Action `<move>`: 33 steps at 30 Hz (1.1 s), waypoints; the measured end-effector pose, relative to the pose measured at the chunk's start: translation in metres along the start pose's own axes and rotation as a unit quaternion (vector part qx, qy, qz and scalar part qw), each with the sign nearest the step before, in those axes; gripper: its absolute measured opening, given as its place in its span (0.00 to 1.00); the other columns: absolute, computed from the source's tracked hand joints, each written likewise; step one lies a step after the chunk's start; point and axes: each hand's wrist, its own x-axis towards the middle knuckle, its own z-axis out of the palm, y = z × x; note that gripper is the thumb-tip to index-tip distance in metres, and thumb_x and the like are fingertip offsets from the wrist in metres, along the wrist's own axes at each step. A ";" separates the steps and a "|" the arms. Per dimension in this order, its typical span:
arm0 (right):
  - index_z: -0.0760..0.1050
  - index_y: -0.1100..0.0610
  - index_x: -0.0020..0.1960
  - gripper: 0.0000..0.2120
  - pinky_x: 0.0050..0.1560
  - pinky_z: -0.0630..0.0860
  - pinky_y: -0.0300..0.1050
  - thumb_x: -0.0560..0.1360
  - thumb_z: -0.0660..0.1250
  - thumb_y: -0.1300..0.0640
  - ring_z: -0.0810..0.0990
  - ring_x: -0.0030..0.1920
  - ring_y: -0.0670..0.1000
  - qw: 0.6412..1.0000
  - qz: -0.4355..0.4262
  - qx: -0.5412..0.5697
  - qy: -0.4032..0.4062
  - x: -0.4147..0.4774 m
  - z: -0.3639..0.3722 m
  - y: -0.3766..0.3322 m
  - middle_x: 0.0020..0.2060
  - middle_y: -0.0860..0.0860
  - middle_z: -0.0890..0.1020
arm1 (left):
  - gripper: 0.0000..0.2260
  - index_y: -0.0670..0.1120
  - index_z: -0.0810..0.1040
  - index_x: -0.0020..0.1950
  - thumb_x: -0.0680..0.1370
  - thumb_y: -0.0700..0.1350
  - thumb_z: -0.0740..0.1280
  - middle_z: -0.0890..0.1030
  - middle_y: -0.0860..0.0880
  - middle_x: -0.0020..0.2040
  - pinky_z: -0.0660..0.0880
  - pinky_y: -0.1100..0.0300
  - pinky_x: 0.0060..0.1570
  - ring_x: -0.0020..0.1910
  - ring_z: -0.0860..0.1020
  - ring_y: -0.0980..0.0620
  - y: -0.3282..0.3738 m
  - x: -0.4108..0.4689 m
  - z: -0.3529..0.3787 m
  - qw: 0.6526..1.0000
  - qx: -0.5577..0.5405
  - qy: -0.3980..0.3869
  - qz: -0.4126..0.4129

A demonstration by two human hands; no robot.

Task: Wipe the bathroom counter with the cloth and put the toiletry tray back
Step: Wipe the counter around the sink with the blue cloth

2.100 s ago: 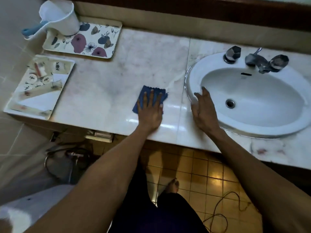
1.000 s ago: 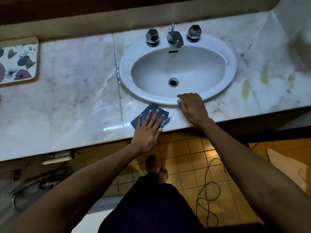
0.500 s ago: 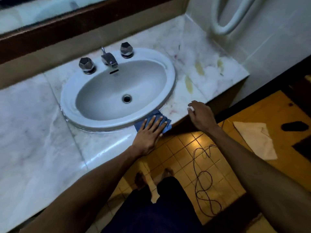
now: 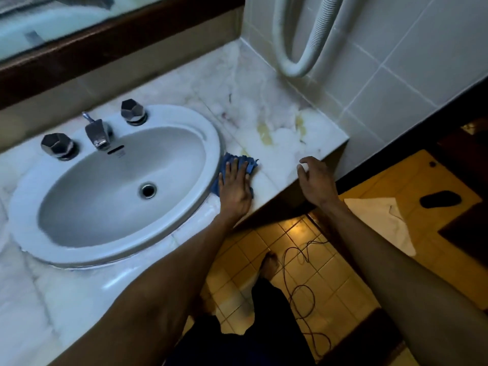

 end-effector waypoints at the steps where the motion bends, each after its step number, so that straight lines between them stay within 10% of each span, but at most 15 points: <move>1: 0.74 0.59 0.61 0.14 0.60 0.72 0.51 0.81 0.59 0.52 0.76 0.59 0.60 1.000 -0.001 0.005 0.002 0.012 -0.005 0.010 0.59 0.57 0.80 | 0.21 0.50 0.61 0.80 0.86 0.49 0.49 0.56 0.47 0.82 0.45 0.40 0.78 0.81 0.49 0.45 0.005 0.016 0.004 1.000 0.012 0.004 -0.001; 13: 0.66 0.62 0.73 0.22 0.74 0.58 0.53 0.82 0.58 0.52 0.62 0.75 0.60 0.998 0.045 0.033 -0.017 0.119 -0.010 0.069 0.75 0.61 0.65 | 0.26 0.55 0.45 0.82 0.85 0.55 0.48 0.45 0.51 0.83 0.47 0.43 0.78 0.82 0.42 0.49 0.023 -0.043 0.042 0.970 0.233 -0.043 0.051; 33: 0.64 0.59 0.75 0.24 0.76 0.56 0.52 0.82 0.55 0.51 0.58 0.78 0.56 0.999 -0.026 -0.009 0.026 0.149 0.021 0.102 0.78 0.57 0.61 | 0.23 0.57 0.55 0.81 0.85 0.52 0.50 0.51 0.53 0.83 0.46 0.45 0.78 0.82 0.47 0.50 0.023 0.066 0.031 0.989 0.134 0.031 -0.051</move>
